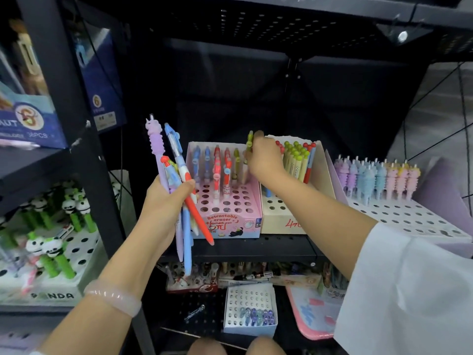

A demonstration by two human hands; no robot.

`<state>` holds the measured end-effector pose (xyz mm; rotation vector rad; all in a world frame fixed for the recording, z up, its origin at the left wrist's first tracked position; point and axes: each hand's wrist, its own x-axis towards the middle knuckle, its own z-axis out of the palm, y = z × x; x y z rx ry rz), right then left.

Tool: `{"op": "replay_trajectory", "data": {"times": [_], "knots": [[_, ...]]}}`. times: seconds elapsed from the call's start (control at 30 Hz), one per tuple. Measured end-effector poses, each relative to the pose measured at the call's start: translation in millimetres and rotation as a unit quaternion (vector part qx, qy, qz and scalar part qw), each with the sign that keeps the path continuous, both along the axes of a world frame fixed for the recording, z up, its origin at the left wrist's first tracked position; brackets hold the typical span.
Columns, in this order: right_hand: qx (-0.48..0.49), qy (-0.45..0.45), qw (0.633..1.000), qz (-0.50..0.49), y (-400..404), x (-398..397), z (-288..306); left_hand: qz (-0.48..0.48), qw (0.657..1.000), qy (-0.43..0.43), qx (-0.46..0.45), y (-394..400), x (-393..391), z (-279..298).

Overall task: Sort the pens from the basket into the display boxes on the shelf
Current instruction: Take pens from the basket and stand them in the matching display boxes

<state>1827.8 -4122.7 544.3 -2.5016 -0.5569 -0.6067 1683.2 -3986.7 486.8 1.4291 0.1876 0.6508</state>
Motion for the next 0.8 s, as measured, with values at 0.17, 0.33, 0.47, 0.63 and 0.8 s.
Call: {"op": "replay_trajectory", "data": {"times": [0.17, 0.33, 0.47, 0.63, 0.8], "knots": [[-0.024, 0.063, 0.998, -0.02, 9.1, 0.2, -8.8, 0.0, 1.0, 0.007, 0.0, -3.0, 0.4, -0.2], [0.065, -0.047, 0.996, 0.024, 4.0, -4.1, -13.8, 0.001, 1.0, 0.004, 0.002, -3.0, -0.5, 0.9], [0.024, -0.088, 0.995, 0.046, 0.8, -8.4, -14.2, -0.002, 1.0, 0.003, -0.002, -5.8, 0.2, 3.2], [-0.079, -0.025, 0.996, 0.018, 0.5, -11.5, -13.8, -0.001, 1.0, 0.008, 0.005, -10.2, 1.0, 2.6], [-0.117, 0.052, 0.991, 0.026, -0.9, -12.2, -8.4, -0.003, 1.0, 0.003, 0.011, -14.8, 1.8, 1.9]]}}
